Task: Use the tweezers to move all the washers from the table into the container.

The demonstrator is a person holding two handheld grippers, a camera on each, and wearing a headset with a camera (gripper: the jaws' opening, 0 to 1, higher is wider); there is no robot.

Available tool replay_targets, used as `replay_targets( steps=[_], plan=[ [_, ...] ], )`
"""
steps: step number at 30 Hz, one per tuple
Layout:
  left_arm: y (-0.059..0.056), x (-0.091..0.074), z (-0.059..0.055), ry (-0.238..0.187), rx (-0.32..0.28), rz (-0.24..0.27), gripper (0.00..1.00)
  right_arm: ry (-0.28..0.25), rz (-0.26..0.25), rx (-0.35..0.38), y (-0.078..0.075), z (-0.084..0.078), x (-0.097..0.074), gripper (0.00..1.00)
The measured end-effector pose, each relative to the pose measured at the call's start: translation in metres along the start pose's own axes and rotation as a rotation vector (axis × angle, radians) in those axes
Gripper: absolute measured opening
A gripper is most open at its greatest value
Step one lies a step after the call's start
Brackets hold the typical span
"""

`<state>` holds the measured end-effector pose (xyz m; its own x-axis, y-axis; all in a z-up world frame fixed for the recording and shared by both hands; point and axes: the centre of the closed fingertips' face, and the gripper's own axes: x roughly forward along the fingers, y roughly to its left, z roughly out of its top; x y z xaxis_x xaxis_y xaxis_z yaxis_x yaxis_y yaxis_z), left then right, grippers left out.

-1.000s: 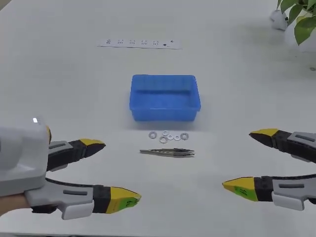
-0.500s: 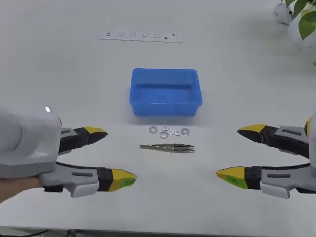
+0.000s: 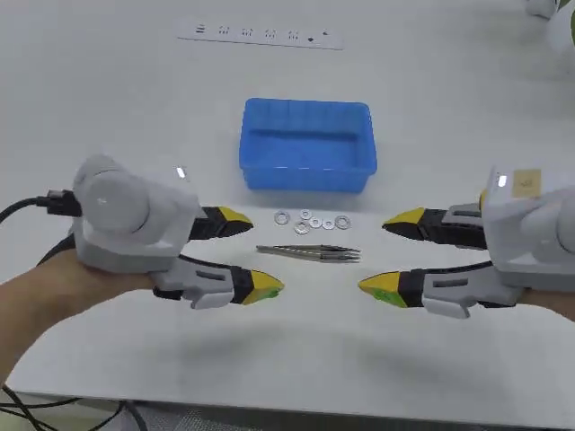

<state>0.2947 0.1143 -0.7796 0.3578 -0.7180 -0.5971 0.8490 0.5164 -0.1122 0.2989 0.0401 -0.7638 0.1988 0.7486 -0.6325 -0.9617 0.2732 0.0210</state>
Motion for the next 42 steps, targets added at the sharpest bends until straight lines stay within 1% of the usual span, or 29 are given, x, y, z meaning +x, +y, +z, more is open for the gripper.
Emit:
replay_targets(
  steps=[1, 2, 4, 6, 7, 8, 9, 10, 11, 13, 15, 17, 18, 19, 20, 23, 24, 26, 30, 33, 35, 36, 39, 42],
  plan=[
    [0.002, 0.002, 0.000, 0.001, 0.000, -0.002, 0.51, 0.004, 0.003, -0.006, -0.001, 0.000, 0.003, 0.44],
    [0.004, 0.005, -0.003, 0.011, 0.002, -0.007, 0.49, 0.017, 0.010, -0.015, -0.002, 0.000, 0.007, 0.42],
    [0.008, 0.009, -0.009, 0.047, 0.010, -0.015, 0.44, 0.047, 0.029, -0.026, -0.003, -0.004, 0.014, 0.36],
    [0.009, 0.011, -0.012, 0.061, 0.020, -0.028, 0.41, 0.077, 0.045, -0.036, -0.005, -0.007, 0.022, 0.32],
    [0.010, 0.012, -0.013, 0.064, 0.021, -0.032, 0.40, 0.081, 0.044, -0.051, -0.006, -0.007, 0.028, 0.30],
    [0.011, 0.014, -0.014, 0.072, 0.032, -0.038, 0.40, 0.083, 0.050, -0.061, -0.006, -0.007, 0.032, 0.30],
    [0.012, 0.015, -0.015, 0.081, 0.038, -0.043, 0.39, 0.094, 0.067, -0.077, -0.005, -0.007, 0.037, 0.30],
    [0.012, 0.017, -0.015, 0.090, 0.039, -0.054, 0.37, 0.103, 0.075, -0.097, -0.004, -0.008, 0.040, 0.30],
    [0.013, 0.018, -0.015, 0.090, 0.041, -0.055, 0.35, 0.106, 0.081, -0.113, -0.004, -0.007, 0.043, 0.30],
    [0.015, 0.020, -0.014, 0.091, 0.050, -0.057, 0.35, 0.118, 0.103, -0.127, -0.003, -0.007, 0.049, 0.30],
    [0.016, 0.023, -0.014, 0.102, 0.052, -0.068, 0.33, 0.126, 0.120, -0.141, -0.003, -0.006, 0.053, 0.30],
    [0.015, 0.025, -0.016, 0.120, 0.068, -0.083, 0.31, 0.137, 0.133, -0.156, -0.003, -0.007, 0.056, 0.29],
    [0.015, 0.027, -0.013, 0.104, 0.085, -0.089, 0.31, 0.145, 0.138, -0.169, -0.002, -0.008, 0.057, 0.28],
    [0.015, 0.028, -0.014, 0.116, 0.072, -0.087, 0.30, 0.148, 0.144, -0.172, -0.002, -0.008, 0.058, 0.28],
    [0.015, 0.028, -0.013, 0.118, 0.077, -0.091, 0.30, 0.151, 0.150, -0.177, -0.003, -0.009, 0.059, 0.26],
    [0.013, 0.027, -0.014, 0.126, 0.104, -0.113, 0.28, 0.168, 0.158, -0.209, -0.004, -0.012, 0.060, 0.24],
    [0.011, 0.027, -0.014, 0.130, 0.110, -0.123, 0.26, 0.180, 0.155, -0.220, -0.005, -0.014, 0.062, 0.24],
    [0.010, 0.027, -0.014, 0.134, 0.134, -0.134, 0.24, 0.201, 0.164, -0.239, -0.004, -0.018, 0.062, 0.23],
    [0.009, 0.026, -0.015, 0.143, 0.157, -0.145, 0.23, 0.195, 0.169, -0.247, -0.004, -0.016, 0.063, 0.18],
    [0.006, 0.027, -0.015, 0.149, 0.159, -0.163, 0.21, 0.198, 0.176, -0.258, -0.003, -0.016, 0.063, 0.14],
    [0.001, 0.028, -0.015, 0.155, 0.169, -0.190, 0.19, 0.197, 0.176, -0.262, -0.005, -0.015, 0.063, 0.12],
    [0.000, 0.028, -0.015, 0.159, 0.173, -0.194, 0.18, 0.199, 0.179, -0.256, -0.005, -0.016, 0.063, 0.12],
    [0.002, 0.028, -0.015, 0.168, 0.181, -0.189, 0.16, 0.195, 0.180, -0.249, -0.006, -0.015, 0.063, 0.10],
    [0.003, 0.028, -0.015, 0.169, 0.185, -0.185, 0.15, 0.199, 0.186, -0.277, -0.004, -0.015, 0.064, 0.08]
  ],
)
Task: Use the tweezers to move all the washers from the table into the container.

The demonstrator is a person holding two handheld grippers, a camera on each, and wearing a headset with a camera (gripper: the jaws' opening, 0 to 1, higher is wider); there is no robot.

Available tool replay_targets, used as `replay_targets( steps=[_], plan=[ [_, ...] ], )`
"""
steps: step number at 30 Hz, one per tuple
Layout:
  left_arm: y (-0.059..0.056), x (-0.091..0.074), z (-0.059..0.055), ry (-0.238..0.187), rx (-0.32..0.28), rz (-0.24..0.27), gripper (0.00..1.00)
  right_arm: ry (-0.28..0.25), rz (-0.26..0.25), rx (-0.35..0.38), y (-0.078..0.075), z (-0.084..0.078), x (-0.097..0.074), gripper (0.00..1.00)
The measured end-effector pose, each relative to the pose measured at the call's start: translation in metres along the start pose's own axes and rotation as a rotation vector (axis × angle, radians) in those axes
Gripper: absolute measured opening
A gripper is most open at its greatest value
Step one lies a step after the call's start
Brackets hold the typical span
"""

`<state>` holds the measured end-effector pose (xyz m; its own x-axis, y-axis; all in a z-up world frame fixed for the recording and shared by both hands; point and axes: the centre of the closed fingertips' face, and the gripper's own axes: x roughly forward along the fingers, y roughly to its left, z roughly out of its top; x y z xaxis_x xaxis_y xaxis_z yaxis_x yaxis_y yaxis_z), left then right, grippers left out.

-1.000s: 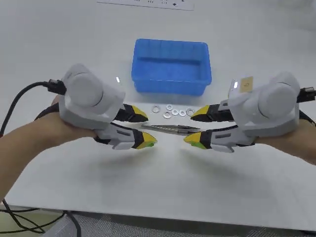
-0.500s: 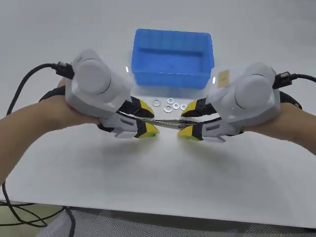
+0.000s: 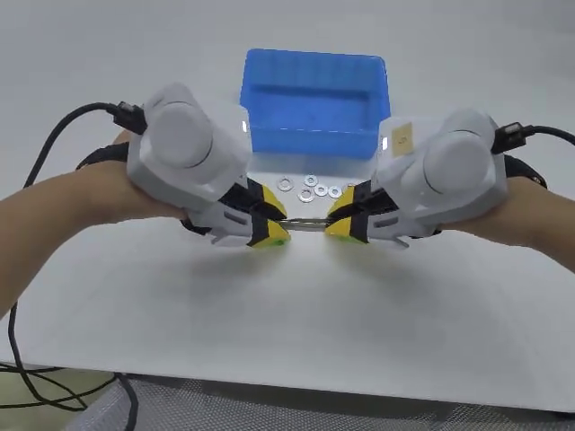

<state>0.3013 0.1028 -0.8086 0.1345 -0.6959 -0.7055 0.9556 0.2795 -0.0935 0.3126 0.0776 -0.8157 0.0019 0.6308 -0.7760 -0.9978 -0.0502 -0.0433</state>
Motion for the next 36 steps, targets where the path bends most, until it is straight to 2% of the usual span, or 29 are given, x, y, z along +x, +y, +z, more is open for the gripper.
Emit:
replay_targets(
  steps=[2, 3, 7, 10, 11, 12, 13, 14, 25, 27, 32, 36],
  plan=[
    [0.001, 0.000, 0.000, 0.006, 0.021, 0.011, 0.13, -0.004, 0.004, 0.005, 0.003, 0.001, 0.000, 0.07],
    [0.003, 0.000, 0.000, 0.007, 0.065, 0.023, 0.13, -0.008, 0.006, 0.010, 0.003, 0.002, 0.000, 0.07],
    [0.001, 0.001, 0.001, 0.012, 0.055, 0.014, 0.14, -0.031, 0.004, 0.038, 0.006, 0.003, 0.000, 0.06],
    [0.001, 0.001, 0.001, 0.010, 0.057, 0.015, 0.13, -0.044, -0.004, 0.030, 0.007, 0.007, -0.002, 0.06],
    [0.004, 0.001, 0.001, 0.019, 0.132, 0.026, 0.12, -0.054, -0.002, 0.032, 0.008, 0.010, -0.003, 0.06],
    [0.003, 0.001, 0.002, 0.023, 0.161, 0.029, 0.12, -0.064, -0.005, 0.034, 0.008, 0.012, -0.004, 0.06],
    [0.002, 0.002, 0.002, 0.024, 0.132, 0.025, 0.12, -0.067, -0.007, 0.029, 0.007, 0.014, -0.005, 0.06],
    [0.003, 0.002, 0.002, 0.027, 0.130, 0.024, 0.12, -0.066, -0.006, 0.024, 0.008, 0.015, -0.005, 0.06],
    [0.007, 0.004, 0.001, 0.043, 0.137, 0.024, 0.08, -0.075, -0.015, 0.001, 0.006, 0.016, -0.005, 0.06],
    [0.005, 0.004, 0.001, 0.054, 0.151, 0.024, 0.08, -0.072, -0.015, -0.009, 0.006, 0.016, -0.005, 0.06],
    [-0.002, 0.002, -0.001, 0.091, 0.139, -0.001, 0.07, -0.072, 0.002, -0.046, 0.013, 0.016, -0.003, 0.07],
    [-0.007, -0.004, 0.001, 0.096, 0.144, -0.010, 0.07, -0.078, -0.002, -0.064, 0.015, 0.016, -0.004, 0.07]
  ],
)
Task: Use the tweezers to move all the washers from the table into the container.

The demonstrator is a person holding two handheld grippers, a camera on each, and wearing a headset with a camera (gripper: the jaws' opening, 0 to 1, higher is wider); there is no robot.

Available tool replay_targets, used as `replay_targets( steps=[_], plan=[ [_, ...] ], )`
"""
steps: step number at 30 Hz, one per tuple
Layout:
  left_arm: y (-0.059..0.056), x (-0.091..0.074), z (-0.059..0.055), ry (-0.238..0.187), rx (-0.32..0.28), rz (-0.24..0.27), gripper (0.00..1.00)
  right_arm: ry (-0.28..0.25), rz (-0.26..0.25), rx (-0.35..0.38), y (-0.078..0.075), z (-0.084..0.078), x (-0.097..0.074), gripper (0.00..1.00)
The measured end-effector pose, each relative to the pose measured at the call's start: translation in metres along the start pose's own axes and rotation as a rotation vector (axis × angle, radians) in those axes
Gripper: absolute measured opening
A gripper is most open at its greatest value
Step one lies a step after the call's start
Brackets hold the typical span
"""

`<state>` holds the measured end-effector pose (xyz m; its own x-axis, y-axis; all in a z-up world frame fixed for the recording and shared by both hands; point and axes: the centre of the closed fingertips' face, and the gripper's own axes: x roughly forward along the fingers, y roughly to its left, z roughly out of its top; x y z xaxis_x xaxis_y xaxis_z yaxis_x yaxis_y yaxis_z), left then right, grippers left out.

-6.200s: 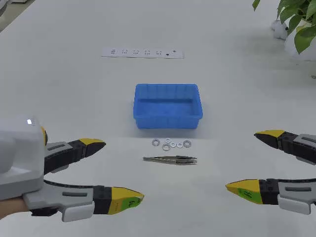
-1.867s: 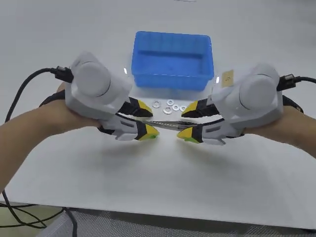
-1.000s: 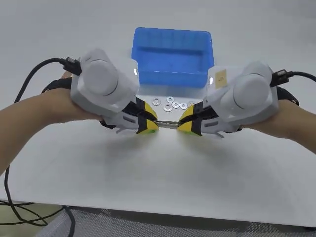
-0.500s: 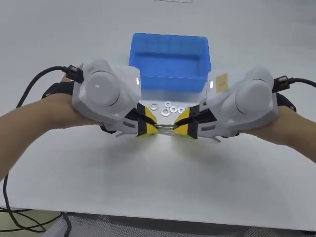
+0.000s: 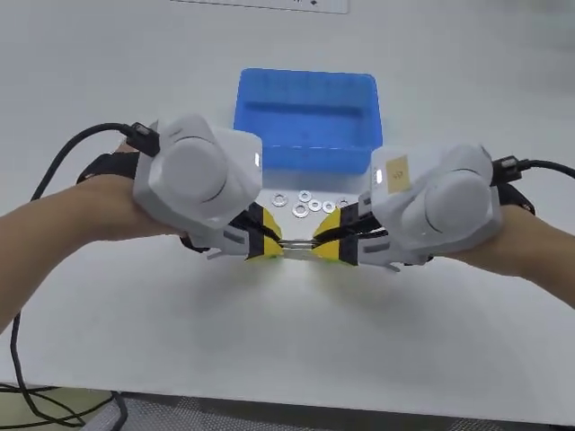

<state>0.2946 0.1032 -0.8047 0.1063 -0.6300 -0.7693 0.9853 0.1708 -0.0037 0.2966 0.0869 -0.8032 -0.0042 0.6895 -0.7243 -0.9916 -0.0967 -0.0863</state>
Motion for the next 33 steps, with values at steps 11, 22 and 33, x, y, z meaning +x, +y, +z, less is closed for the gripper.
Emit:
replay_targets(
  steps=[11, 22, 33],
  plan=[
    [0.002, -0.030, 0.015, -0.027, -0.001, 0.024, 0.07, -0.033, -0.044, -0.039, -0.005, 0.013, -0.002, 0.07],
    [-0.003, -0.042, 0.031, -0.057, -0.023, 0.027, 0.07, -0.070, -0.079, -0.055, -0.002, 0.023, -0.003, 0.07],
    [-0.004, -0.040, 0.051, -0.123, -0.004, 0.039, 0.07, -0.088, -0.097, -0.034, -0.005, 0.019, -0.011, 0.07]
  ],
)
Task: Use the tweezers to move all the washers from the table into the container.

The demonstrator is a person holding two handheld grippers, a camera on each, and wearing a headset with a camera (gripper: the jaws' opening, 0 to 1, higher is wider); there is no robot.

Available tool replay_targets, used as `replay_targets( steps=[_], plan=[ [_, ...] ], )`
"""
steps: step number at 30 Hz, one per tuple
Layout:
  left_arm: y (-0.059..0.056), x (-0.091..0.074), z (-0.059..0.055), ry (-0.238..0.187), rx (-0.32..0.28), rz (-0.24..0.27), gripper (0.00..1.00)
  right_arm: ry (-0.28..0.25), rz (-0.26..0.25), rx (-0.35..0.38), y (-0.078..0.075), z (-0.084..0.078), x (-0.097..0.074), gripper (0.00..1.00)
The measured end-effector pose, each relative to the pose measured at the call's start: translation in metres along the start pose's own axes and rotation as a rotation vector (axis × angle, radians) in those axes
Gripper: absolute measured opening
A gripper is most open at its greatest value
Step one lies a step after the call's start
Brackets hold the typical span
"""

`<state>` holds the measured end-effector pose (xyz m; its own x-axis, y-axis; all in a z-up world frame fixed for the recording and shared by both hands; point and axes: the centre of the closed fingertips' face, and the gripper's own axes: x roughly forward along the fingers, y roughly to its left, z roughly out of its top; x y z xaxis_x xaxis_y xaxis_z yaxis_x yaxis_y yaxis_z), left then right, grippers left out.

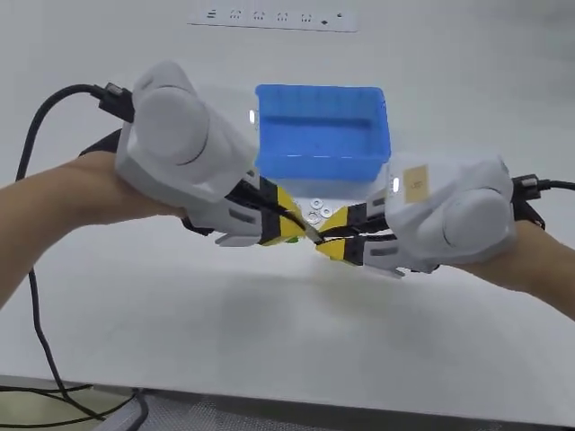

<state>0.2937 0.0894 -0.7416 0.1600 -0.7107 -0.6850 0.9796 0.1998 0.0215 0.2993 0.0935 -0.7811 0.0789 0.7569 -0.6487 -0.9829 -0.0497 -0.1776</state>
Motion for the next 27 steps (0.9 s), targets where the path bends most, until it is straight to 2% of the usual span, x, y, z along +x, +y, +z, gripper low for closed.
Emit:
replay_targets(
  steps=[3, 7, 11, 21, 24, 25, 27],
  plan=[
    [-0.001, 0.002, 0.009, -0.036, 0.004, 0.001, 0.06, -0.015, -0.002, 0.011, -0.001, 0.000, -0.003, 0.07],
    [-0.006, 0.005, 0.009, -0.026, 0.006, 0.002, 0.04, -0.025, -0.004, 0.021, -0.002, 0.000, -0.004, 0.07],
    [-0.010, 0.006, 0.010, -0.042, -0.018, 0.008, 0.04, -0.030, -0.005, 0.031, -0.001, -0.001, -0.005, 0.07],
    [-0.005, 0.008, 0.013, -0.066, -0.042, 0.023, 0.08, -0.044, -0.008, 0.061, -0.001, -0.002, -0.008, 0.07],
    [-0.006, 0.009, 0.015, -0.070, -0.028, 0.025, 0.08, -0.046, -0.006, 0.064, 0.000, -0.004, -0.009, 0.07],
    [-0.006, 0.009, 0.017, -0.079, -0.030, 0.025, 0.08, -0.046, -0.006, 0.065, 0.000, -0.004, -0.009, 0.07],
    [-0.006, 0.008, 0.026, -0.128, -0.051, 0.022, 0.09, -0.045, -0.006, 0.063, 0.000, -0.005, -0.010, 0.07]
  ],
)
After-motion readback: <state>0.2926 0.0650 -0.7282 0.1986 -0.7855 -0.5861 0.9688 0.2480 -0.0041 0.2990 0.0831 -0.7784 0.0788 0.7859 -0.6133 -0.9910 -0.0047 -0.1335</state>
